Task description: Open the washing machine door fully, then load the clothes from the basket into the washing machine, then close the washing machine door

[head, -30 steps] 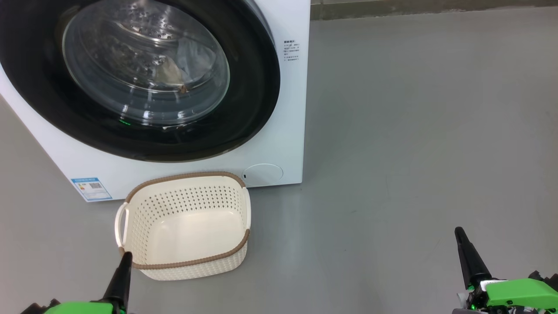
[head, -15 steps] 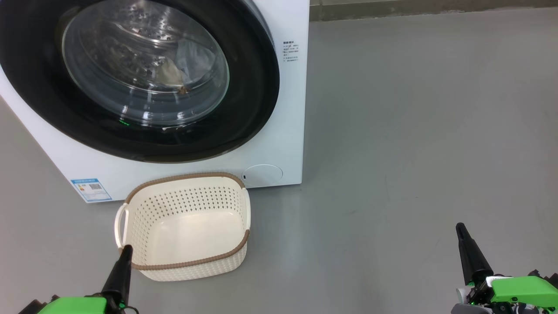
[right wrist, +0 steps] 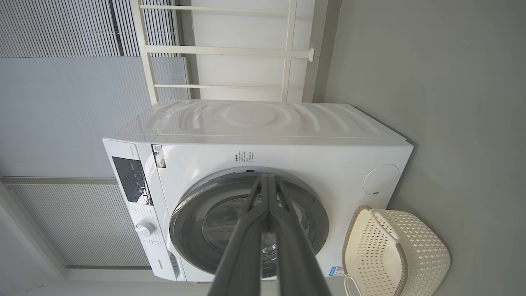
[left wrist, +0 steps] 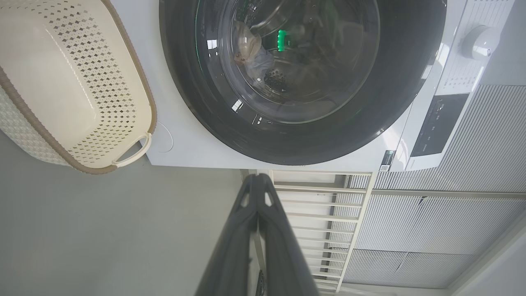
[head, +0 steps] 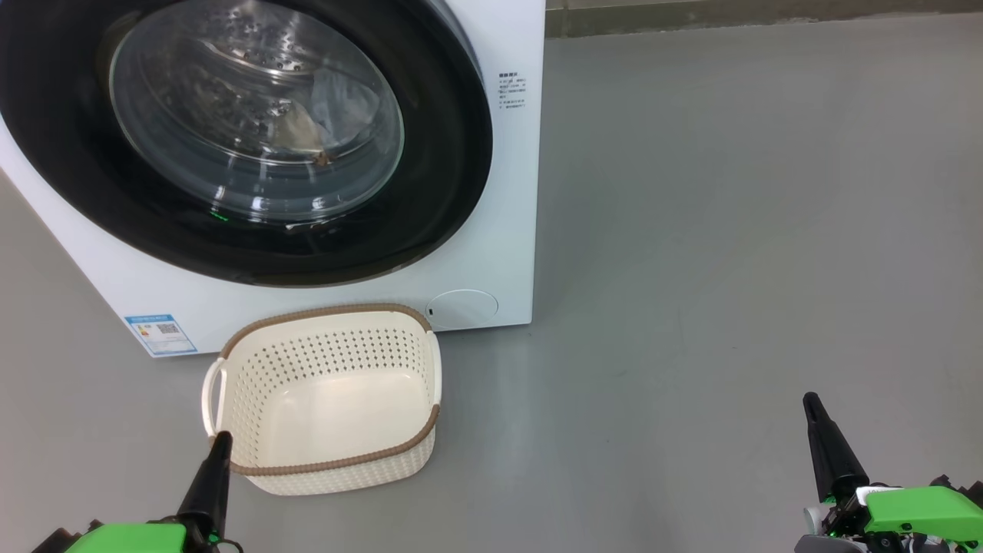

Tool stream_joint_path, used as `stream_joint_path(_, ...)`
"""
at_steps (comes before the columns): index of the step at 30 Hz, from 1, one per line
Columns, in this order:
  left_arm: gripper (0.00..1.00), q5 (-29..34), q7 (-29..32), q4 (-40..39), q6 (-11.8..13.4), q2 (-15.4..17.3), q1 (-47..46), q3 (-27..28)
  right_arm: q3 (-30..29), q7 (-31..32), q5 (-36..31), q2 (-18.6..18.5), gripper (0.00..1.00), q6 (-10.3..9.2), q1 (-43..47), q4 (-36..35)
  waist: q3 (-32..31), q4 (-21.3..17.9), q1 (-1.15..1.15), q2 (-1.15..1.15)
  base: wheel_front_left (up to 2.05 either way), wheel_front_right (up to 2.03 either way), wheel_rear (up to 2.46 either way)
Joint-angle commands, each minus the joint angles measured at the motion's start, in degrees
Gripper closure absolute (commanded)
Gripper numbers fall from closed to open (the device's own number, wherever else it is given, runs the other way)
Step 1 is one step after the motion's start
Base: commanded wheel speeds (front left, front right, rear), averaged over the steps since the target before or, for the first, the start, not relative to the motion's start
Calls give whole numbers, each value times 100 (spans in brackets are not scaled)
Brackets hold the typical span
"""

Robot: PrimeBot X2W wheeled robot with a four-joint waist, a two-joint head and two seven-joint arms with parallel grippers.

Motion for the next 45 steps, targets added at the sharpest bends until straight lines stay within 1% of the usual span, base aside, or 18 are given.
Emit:
stream_joint_path(1, 100, 6, 33, -105, -41, 95, -239, 201, 124, 47, 59, -18, 100, 9, -233, -139, 0, 0, 0, -1, 0, 0, 0)
stream_joint_path(45, 100, 52, 77, -103, -41, 56, -244, 256, 123, 48, 58, -18, 100, 9, -233, -138, 0, 0, 0, -1, 0, 0, 0)
